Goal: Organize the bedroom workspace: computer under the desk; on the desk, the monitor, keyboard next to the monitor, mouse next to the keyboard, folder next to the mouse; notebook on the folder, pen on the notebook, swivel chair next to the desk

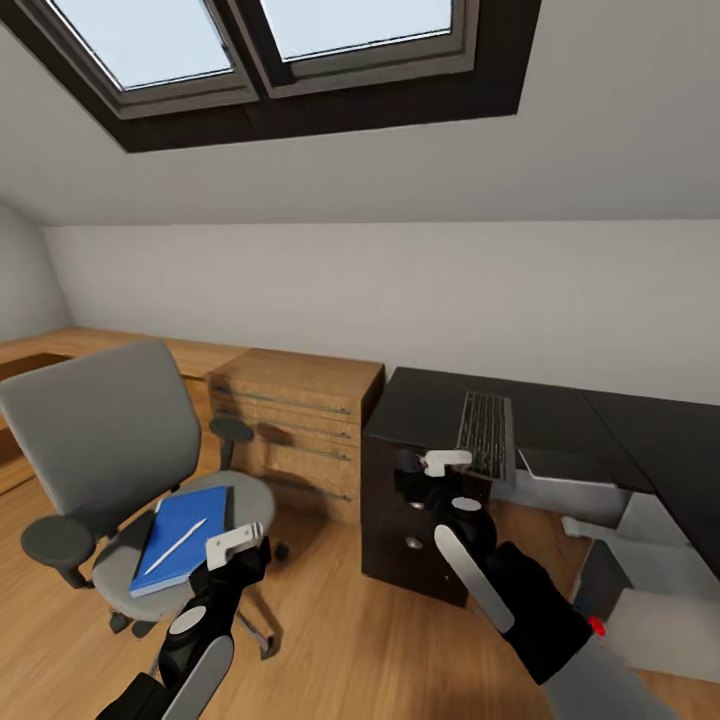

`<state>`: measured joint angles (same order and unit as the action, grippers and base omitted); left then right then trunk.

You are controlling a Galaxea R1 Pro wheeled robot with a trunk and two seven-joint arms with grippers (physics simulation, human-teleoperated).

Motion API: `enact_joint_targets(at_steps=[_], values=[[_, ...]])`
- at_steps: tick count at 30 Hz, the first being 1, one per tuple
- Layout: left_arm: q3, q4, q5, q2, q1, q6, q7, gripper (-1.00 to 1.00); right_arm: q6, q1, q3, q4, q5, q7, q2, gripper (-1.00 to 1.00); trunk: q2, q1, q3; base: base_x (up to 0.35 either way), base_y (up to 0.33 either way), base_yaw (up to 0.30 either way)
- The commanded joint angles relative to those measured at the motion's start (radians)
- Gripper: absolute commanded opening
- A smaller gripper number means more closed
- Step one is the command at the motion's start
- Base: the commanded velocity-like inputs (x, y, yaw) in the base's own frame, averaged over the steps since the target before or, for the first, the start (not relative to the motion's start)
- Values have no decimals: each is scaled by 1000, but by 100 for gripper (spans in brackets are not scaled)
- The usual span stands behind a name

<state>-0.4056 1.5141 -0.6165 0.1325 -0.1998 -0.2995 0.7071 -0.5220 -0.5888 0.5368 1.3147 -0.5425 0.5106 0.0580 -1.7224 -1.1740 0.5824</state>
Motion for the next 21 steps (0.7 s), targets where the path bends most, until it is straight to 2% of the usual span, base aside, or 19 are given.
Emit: enact_joint_targets(at_steps=[1,2,5,6,10,17,18,21], values=[[-2,2,-5,1,-1,-3,8,100,-12,-27,-16,-29,-14,12,-3,-100,-1,0,1,217,0,0],[-2,7,-5,1,-1,-4,8,100,-53,-194,-63,-204,-18,3,-23,-100,-1,0,1,46,0,0],[-2,10,-5,0,-1,-4,8,100,-60,-288,-72,-323,-20,-14,-41,-100,-1,0,1,26,0,0],[-2,11,-5,0,-1,-3,8,100,-62,-335,-75,-394,-19,-34,-55,-100,-1,0,1,10,0,0],[-2,12,-5,0,-1,-3,8,100,-59,-378,-77,-478,-17,-71,-68,-100,-1,0,1,74,0,0],[-9,12,-5,-2,-1,-1,8,100,-56,-393,-74,-515,-19,-106,-72,-100,-1,0,1,275,0,0],[-22,12,-5,-2,-1,-1,8,100,-56,-392,-73,-559,-19,-163,-73,-100,-1,0,1,323,0,0],[-42,12,-5,-2,-1,0,8,100,-55,-391,-72,-615,-17,-225,-73,-100,-1,0,1,325,0,0]])
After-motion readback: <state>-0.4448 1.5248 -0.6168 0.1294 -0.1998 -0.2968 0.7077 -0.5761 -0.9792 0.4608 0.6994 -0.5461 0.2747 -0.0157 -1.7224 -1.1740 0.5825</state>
